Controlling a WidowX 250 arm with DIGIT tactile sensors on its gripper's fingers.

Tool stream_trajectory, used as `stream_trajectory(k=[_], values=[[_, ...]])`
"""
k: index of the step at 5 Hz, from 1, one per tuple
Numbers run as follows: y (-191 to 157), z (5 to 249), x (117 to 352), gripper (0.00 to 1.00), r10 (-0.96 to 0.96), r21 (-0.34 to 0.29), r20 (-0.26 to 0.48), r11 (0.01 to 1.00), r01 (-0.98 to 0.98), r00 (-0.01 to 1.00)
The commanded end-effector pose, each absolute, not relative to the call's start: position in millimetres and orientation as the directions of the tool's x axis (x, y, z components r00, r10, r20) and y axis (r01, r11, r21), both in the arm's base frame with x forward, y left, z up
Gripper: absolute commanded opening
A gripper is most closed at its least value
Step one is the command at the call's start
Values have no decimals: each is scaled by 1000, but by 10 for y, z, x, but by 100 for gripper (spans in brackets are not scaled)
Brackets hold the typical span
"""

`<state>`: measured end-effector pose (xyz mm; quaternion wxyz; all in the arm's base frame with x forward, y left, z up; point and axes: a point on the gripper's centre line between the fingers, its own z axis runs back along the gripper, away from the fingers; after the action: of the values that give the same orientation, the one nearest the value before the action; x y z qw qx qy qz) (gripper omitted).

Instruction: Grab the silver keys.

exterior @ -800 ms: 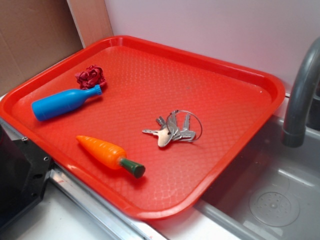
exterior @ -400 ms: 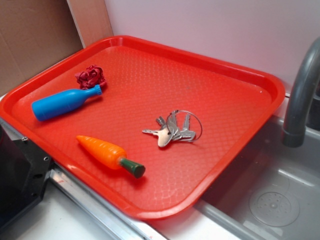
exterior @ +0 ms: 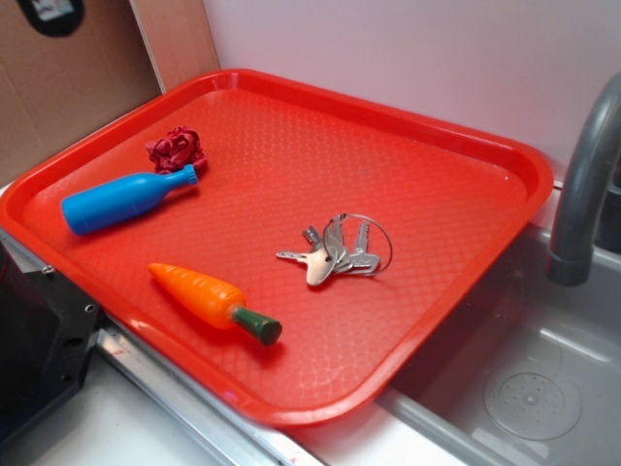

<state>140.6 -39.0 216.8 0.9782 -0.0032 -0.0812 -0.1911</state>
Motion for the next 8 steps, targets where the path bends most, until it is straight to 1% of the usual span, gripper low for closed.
stream_trajectory(k=[1,2,3,4,5,6,7,8], values=[[-798,1824,1855,100,-710,-71,246,666,742,660],[-971,1619,2013,100,-728,-83,261,638,766,634],[-1206,1361,2160,100,-754,-91,246,608,789,609],[-1466,1095,2204,100,-809,-103,209,540,835,549],[-1619,853,2204,100,-835,-96,131,525,845,534],[-1693,656,2213,100,-833,-85,76,542,836,547],[-1688,527,2236,100,-819,-63,17,572,818,574],[-1642,443,2245,0,-790,-45,-46,613,789,612]])
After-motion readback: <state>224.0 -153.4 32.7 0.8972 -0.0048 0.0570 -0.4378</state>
